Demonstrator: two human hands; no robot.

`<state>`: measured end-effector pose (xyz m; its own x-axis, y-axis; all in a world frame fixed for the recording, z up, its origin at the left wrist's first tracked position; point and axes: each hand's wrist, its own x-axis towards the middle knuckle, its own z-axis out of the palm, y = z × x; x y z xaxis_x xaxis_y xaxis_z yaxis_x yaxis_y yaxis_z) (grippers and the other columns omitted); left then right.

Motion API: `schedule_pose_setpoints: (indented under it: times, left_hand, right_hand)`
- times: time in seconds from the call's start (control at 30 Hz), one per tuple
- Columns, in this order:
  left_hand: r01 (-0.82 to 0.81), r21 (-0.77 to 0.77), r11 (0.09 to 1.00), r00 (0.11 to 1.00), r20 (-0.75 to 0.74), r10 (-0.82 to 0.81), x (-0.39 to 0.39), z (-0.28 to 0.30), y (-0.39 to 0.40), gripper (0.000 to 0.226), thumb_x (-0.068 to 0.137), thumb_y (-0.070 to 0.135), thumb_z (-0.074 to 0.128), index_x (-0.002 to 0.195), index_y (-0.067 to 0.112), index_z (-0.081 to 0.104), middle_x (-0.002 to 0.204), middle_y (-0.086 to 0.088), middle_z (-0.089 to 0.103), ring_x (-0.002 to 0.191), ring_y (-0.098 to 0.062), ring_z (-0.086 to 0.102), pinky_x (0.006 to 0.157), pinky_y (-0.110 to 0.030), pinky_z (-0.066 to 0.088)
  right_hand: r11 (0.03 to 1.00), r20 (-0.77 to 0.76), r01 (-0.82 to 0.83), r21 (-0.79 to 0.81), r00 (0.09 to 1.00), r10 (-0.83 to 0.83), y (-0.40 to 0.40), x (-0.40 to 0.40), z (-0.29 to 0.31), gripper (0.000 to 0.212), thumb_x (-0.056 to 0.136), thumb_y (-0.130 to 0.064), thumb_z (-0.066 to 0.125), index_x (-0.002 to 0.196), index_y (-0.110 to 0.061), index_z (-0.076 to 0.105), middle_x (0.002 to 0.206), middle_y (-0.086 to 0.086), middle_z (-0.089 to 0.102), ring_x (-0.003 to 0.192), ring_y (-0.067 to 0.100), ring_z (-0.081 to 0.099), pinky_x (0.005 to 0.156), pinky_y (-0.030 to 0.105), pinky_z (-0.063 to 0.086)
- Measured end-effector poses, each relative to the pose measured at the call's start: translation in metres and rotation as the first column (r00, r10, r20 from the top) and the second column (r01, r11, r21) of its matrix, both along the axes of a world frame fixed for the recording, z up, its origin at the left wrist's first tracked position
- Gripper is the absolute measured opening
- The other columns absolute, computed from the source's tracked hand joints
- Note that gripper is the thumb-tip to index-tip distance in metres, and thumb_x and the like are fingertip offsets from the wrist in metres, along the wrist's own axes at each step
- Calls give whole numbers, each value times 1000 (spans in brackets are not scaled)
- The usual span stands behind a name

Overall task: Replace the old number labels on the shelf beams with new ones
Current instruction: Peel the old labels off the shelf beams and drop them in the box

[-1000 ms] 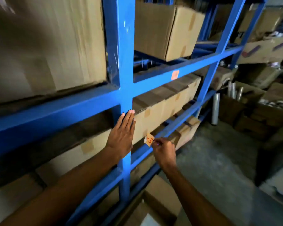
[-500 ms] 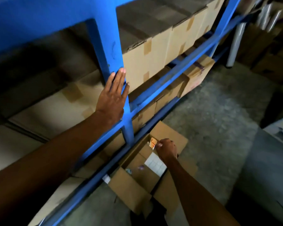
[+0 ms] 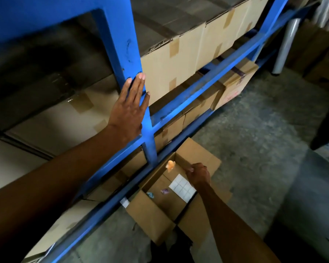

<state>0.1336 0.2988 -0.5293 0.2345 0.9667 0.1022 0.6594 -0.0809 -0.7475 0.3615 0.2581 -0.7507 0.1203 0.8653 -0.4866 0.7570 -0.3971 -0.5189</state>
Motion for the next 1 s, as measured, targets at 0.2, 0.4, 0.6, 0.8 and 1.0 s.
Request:
schedule_pose_setpoints:
  times: [0.2,0.4,0.6,0.8,1.0]
  left_hand:
    - [4,-9,1000,1000,-20,-5,0,0,-1,93,79,66,45,148,11,14,151,-35,-11,143,-45,-6,117,-52,-2]
    - [-10,-34,999,1000,15,10,2,6,-4,96,76,67,47,148,11,15,151,-35,-11,143,-45,-7,116,-52,-3]
    - [-25,-159,987,960,272,68,25,27,-6,84,82,51,53,147,13,16,153,-31,-5,143,-41,-8,116,-50,-6]
    - [66,-140,988,895,446,4,62,76,19,81,86,41,51,148,12,10,156,-26,-3,145,-35,-9,116,-48,-7]
    - [162,242,957,839,477,-263,101,167,78,78,76,31,59,144,8,29,154,-27,12,145,-37,5,118,-49,4]
  right_hand:
    - [1000,-6,10,14,1000,-10,-6,-1,38,28,87,-25,52,99,-1,62,99,19,68,94,33,65,83,36,52]
    - [998,-24,20,54,1000,-19,4,-5,53,25,85,-23,50,100,-8,64,100,14,69,93,28,64,85,35,52]
    - [990,-96,-24,139,995,38,27,-5,118,24,85,-22,53,103,-11,64,102,12,68,95,28,64,85,37,53]
    - [922,-50,-84,377,993,110,97,18,225,29,87,-25,54,110,-10,63,117,17,63,109,34,58,94,37,47]
    - [743,13,-99,662,993,121,206,53,356,24,81,-24,53,94,-11,69,104,21,68,97,39,62,84,42,53]
